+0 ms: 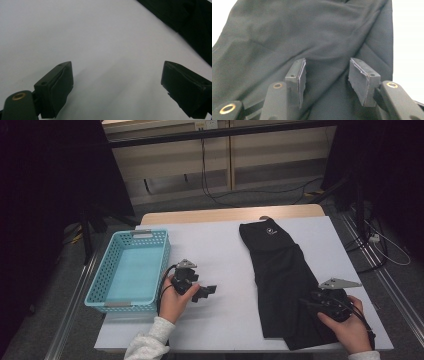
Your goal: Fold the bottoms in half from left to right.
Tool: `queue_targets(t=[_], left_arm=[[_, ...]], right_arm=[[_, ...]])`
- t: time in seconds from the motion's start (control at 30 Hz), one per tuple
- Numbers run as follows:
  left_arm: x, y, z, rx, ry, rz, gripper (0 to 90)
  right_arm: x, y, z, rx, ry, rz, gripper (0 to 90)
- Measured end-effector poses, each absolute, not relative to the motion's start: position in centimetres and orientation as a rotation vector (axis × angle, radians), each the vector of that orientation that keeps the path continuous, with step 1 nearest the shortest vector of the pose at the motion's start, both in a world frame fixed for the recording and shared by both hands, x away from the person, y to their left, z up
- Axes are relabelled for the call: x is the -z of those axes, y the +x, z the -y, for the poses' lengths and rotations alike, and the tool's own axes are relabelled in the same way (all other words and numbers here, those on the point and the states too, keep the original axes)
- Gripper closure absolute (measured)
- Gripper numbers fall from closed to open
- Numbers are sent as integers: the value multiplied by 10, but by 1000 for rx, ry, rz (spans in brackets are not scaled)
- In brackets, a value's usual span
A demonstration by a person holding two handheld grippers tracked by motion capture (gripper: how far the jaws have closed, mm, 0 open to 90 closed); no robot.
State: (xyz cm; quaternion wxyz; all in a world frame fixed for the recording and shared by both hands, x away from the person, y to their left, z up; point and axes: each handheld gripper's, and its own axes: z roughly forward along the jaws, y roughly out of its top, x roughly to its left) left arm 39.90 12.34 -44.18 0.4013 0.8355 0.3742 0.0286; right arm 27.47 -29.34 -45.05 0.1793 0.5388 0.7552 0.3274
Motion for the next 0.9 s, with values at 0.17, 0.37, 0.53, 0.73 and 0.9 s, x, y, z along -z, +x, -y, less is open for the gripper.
queue_targets(t=[0.17,0.37,0.53,0.73,0.9], left_arm=[[440,399,-123,-69,2110,-941,108],[439,397,-121,-56,2109,-933,106],[439,397,-121,-42,2099,-941,105],[439,397,-120,-22,2085,-947,104],[438,396,-120,-5,2077,-943,102]], right_arm=[[450,275,286,-917,1498,-2156,506],[450,275,279,-913,1474,-2180,551],[449,275,275,-915,1457,-2201,599],[449,275,274,-922,1450,-2209,668],[449,275,273,-934,1451,-2222,711]])
